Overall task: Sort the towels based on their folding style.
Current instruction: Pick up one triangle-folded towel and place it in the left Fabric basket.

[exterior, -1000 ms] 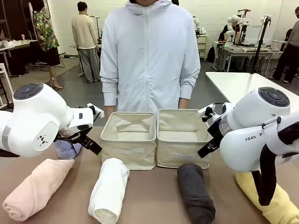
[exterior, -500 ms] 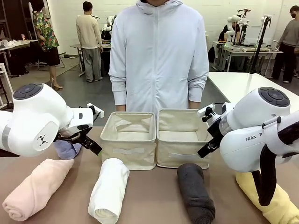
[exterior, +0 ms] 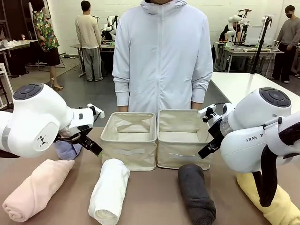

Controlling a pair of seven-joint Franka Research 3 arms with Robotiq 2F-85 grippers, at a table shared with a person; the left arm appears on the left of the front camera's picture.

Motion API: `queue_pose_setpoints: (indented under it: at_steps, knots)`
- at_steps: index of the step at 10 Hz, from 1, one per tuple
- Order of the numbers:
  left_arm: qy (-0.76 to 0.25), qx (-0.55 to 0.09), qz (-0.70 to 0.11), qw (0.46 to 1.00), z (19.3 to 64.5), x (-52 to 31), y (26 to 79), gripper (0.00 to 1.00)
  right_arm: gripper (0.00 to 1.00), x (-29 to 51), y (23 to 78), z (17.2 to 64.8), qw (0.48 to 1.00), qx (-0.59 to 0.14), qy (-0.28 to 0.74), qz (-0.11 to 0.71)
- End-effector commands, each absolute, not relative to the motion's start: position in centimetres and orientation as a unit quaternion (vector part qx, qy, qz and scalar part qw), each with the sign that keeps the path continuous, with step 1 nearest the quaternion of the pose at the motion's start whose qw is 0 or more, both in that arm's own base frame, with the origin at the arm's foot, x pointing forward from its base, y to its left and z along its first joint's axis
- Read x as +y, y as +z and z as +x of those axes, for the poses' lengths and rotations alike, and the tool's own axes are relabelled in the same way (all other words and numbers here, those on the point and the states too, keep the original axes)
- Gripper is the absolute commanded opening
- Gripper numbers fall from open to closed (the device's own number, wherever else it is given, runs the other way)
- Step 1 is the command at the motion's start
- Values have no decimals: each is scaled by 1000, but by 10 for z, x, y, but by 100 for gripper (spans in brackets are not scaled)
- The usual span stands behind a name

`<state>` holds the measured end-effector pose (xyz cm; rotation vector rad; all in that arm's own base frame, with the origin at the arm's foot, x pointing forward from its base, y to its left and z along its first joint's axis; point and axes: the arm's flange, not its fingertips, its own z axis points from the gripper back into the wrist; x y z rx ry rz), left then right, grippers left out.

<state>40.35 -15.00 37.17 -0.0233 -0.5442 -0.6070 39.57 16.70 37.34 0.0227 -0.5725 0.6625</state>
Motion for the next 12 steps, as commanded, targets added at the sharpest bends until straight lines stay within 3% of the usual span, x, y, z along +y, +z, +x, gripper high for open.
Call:
queue_pose_setpoints:
  at_steps: [1, 2, 4, 8, 10, 11, 12]
  knots:
    - [-295, -265, -11, 918, 403, -150, 372, 100, 100, 167, 373, 396, 906, -277, 321, 11]
    - [-295, -265, -11, 918, 403, -150, 372, 100, 100, 167, 373, 396, 906, -277, 321, 11]
    - [-313, -288, 91, 901, 382, -147, 471, 100, 100, 164, 449, 346, 902, -289, 320, -34]
    - [-366, -281, 89, 883, 383, -141, 636, 100, 100, 178, 589, 265, 907, -289, 295, -83]
    - [-367, -289, 90, 880, 377, -141, 666, 100, 100, 186, 621, 233, 897, -313, 297, -94]
    - [-365, -296, 94, 878, 375, -138, 656, 100, 100, 183, 619, 233, 871, -391, 231, -186]
    - [-357, -297, 99, 880, 366, -140, 674, 100, 100, 176, 625, 227, 897, -314, 299, -89]
